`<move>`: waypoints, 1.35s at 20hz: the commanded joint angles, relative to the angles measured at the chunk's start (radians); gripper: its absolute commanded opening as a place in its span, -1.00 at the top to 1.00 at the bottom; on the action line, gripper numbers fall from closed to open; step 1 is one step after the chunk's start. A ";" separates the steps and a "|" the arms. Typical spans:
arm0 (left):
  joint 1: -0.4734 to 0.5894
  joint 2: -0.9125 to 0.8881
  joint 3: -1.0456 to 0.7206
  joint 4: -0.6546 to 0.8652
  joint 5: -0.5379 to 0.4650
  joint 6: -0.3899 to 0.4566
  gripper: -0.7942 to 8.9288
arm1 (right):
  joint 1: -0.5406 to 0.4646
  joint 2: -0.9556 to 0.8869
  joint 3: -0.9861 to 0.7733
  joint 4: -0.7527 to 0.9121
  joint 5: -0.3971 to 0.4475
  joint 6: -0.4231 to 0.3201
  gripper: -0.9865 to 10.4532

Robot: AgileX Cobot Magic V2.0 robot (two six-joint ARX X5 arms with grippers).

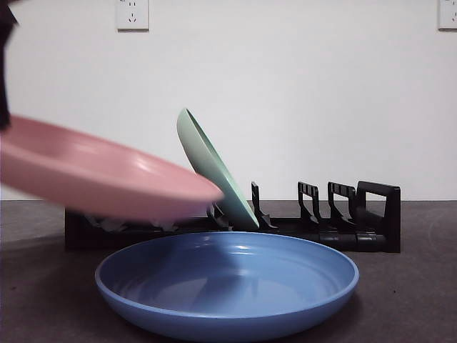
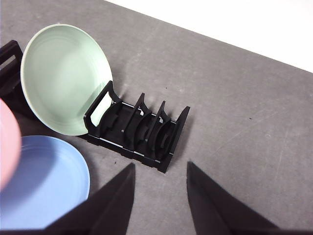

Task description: Place the plate

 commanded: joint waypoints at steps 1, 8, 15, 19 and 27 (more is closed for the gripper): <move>-0.051 0.025 -0.039 0.072 0.008 -0.085 0.82 | 0.010 0.007 0.010 0.006 0.004 -0.004 0.53; -0.180 0.136 -0.073 0.248 0.008 -0.140 0.82 | 0.010 0.007 0.010 0.006 0.004 -0.002 0.53; -0.222 0.285 -0.073 0.360 0.008 -0.144 0.82 | 0.010 0.007 0.010 0.006 0.004 0.000 0.53; -0.222 0.341 -0.073 0.377 0.008 -0.145 0.82 | 0.010 0.007 0.010 0.006 0.004 0.000 0.53; -0.221 0.330 -0.071 0.350 0.008 -0.142 0.31 | 0.010 0.007 0.010 0.006 0.004 0.004 0.53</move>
